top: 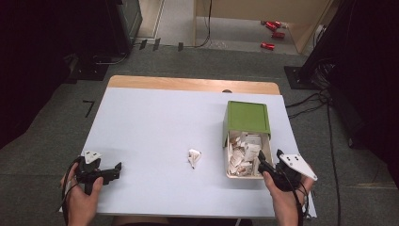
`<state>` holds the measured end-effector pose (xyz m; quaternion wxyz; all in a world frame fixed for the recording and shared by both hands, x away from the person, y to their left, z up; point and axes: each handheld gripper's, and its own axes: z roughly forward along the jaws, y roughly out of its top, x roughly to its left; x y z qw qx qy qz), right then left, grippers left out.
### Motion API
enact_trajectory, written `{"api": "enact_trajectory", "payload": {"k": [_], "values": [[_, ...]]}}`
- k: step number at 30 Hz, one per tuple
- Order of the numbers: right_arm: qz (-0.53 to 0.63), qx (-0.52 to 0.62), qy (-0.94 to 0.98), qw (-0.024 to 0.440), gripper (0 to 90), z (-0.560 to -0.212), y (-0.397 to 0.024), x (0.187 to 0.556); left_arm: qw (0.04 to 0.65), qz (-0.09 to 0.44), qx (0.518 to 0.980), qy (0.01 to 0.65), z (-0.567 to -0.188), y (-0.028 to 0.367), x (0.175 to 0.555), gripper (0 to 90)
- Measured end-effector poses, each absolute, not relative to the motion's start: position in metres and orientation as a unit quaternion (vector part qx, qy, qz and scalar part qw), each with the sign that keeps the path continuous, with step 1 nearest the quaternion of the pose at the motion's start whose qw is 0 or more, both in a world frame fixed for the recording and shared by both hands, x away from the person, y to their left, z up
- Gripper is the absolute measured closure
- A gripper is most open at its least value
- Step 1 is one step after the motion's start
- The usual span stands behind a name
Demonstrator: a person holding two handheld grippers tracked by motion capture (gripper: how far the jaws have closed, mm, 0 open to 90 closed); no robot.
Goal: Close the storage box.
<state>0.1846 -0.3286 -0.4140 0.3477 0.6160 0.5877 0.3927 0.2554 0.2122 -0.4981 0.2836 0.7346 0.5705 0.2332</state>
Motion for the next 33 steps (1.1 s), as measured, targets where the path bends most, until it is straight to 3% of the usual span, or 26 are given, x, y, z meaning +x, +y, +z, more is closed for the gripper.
{"api": "enact_trajectory", "payload": {"k": [14, 31, 33], "values": [[0.372, 0.637, 0.584, 0.34, 59.2, -0.437, -0.34, 0.177, 0.283, 0.233, 0.735, 0.571, -0.498, 0.212, 0.255, 0.0], [0.374, 0.655, 0.574, 0.32, 72.5, -0.463, -0.336, 0.167, 0.283, 0.232, 0.735, 0.571, -0.498, 0.212, 0.256, 0.0], [0.379, 0.652, 0.572, 0.322, 78.3, -0.464, -0.333, 0.165, 0.283, 0.232, 0.735, 0.571, -0.498, 0.212, 0.256, 0.0]]}}
